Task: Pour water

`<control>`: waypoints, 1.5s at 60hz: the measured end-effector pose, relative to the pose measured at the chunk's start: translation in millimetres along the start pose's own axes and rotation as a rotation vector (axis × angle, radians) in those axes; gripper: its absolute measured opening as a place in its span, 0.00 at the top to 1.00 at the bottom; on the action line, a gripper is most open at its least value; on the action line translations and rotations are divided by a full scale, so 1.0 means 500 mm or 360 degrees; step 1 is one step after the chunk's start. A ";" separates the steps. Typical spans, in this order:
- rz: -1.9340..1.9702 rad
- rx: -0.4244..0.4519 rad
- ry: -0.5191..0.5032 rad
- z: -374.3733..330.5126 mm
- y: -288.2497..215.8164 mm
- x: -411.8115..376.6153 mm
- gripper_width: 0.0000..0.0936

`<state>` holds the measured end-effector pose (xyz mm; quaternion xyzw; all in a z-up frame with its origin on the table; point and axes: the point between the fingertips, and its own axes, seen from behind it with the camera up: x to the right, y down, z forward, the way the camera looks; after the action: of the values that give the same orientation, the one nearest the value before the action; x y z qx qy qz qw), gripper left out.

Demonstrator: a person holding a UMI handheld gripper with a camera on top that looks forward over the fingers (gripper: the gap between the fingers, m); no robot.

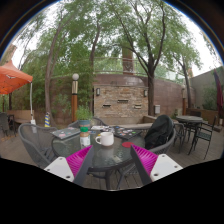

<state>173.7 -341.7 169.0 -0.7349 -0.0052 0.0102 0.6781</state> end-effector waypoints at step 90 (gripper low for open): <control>0.0914 -0.0012 -0.0393 0.691 -0.037 -0.394 0.68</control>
<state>-30.7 -0.3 161.2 -0.7021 0.1203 0.2906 0.6389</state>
